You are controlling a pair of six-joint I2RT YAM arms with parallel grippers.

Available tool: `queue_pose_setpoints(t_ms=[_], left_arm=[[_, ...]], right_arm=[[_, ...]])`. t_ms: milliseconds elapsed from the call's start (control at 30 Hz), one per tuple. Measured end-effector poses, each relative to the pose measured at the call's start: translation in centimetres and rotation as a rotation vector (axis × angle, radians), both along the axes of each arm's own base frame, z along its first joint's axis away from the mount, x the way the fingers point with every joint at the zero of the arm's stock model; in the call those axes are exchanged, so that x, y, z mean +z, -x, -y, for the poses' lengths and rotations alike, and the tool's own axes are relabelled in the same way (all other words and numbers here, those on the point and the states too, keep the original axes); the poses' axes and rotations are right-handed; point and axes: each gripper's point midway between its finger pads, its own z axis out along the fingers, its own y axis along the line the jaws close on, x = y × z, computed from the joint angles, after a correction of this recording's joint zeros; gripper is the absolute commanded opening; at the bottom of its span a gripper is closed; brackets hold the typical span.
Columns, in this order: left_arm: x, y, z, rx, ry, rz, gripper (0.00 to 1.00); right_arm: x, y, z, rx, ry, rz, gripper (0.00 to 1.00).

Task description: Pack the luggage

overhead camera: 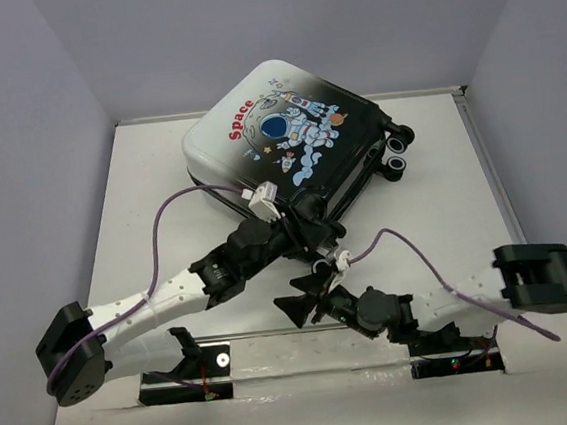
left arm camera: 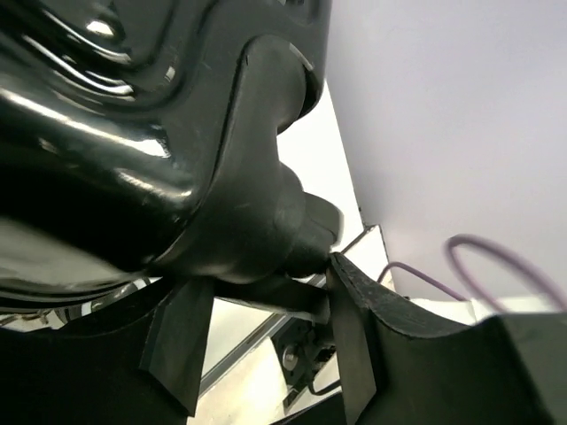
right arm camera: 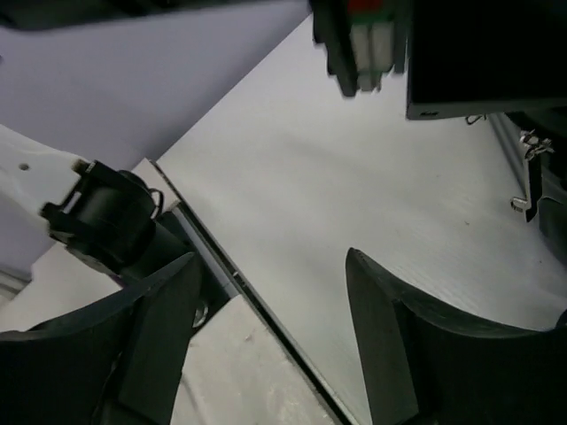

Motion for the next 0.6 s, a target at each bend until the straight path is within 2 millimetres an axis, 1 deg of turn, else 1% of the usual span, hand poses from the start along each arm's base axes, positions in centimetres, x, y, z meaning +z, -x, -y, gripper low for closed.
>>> queue_pose_setpoints(t_ms=[33, 133, 167, 233, 267, 333, 367, 433, 500, 533, 600], left_arm=[[0.1, 0.1, -0.5, 0.006, 0.004, 0.011, 0.06], [1.5, 0.4, -1.6, 0.019, 0.053, 0.038, 0.07], [2.1, 0.6, -1.8, 0.019, 0.073, 0.049, 0.07], [3.5, 0.7, -2.1, 0.02, 0.121, 0.074, 0.08], [4.7, 0.7, -2.0, 0.021, 0.162, 0.091, 0.08], [5.9, 0.7, -2.1, 0.022, 0.203, 0.113, 0.08], [6.2, 0.7, -2.1, 0.021, 0.214, 0.119, 0.08], [6.3, 0.8, -2.1, 0.019, 0.223, 0.124, 0.09], [6.0, 0.8, -2.2, 0.018, 0.221, 0.122, 0.12], [5.8, 0.8, -2.2, 0.019, 0.217, 0.121, 0.16], [5.1, 0.8, -2.3, 0.021, 0.205, 0.115, 0.21]], right_arm=[[1.6, 0.1, 0.4, -0.005, -0.016, -0.025, 0.81], [4.2, 0.3, 1.5, -0.026, -0.024, -0.094, 0.86], [5.3, 0.2, 2.3, -0.041, -0.018, -0.128, 0.87], [5.3, 0.1, 3.8, -0.071, 0.02, -0.164, 0.88], [4.8, -0.2, 5.3, -0.104, 0.062, -0.185, 0.9], [4.5, -0.5, 6.9, -0.137, 0.093, -0.199, 0.91], [3.9, -0.7, 8.0, -0.161, 0.138, -0.201, 0.92], [3.2, -1.1, 10.0, -0.198, 0.206, -0.191, 0.94], [3.2, -1.5, 11.7, -0.23, 0.252, -0.172, 0.96], [3.6, -1.7, 12.3, -0.243, 0.257, -0.164, 0.96], [4.4, -2.3, 13.5, -0.268, 0.267, -0.146, 0.97]])
